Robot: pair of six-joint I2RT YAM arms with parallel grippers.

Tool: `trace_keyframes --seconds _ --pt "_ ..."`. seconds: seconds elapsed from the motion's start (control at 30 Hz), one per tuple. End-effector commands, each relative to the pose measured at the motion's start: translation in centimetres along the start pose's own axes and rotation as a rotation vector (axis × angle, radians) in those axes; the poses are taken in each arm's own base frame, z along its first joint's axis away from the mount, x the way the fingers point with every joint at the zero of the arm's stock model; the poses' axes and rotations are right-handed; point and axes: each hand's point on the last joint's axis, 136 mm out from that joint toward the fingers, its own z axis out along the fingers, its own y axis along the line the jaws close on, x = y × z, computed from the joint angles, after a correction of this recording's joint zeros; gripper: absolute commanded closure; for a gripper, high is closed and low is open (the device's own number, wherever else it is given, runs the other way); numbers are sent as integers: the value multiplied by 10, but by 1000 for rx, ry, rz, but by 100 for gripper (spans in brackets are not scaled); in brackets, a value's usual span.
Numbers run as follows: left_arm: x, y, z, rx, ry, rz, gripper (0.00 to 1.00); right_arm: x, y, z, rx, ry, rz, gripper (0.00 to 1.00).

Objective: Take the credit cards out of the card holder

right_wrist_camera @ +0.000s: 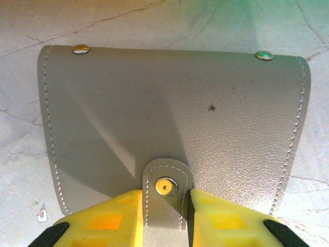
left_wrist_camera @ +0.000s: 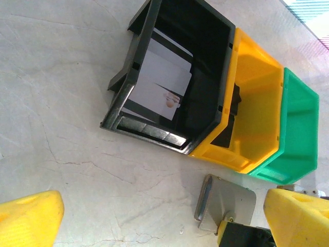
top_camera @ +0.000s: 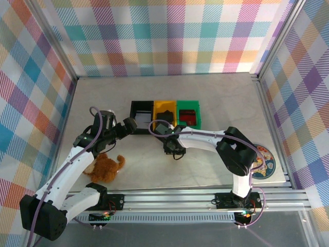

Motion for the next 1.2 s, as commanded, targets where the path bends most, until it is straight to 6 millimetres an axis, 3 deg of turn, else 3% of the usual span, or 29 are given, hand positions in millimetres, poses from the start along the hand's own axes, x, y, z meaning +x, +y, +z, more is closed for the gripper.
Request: trace_keyframes --seconds 0.0,0.17,0.47,0.63,0.93,1.17 --pt "6 -3 4 13 16 17 0 8 -8 7 12 31 -7 77" --pt "15 -4 3 -3 52 12 0 11 -8 -2 -23 40 -51 87" --pt "58 -5 3 -52 174 25 0 36 7 -19 -165 104 -240 100" --pt "88 -1 6 -87 234 26 0 46 20 -36 -276 75 -351 100" --pt "117 22 19 -144 249 -69 0 50 34 -51 -426 16 -505 100" --pt "132 6 29 -126 279 -39 0 51 37 -48 -449 -9 -552 100"
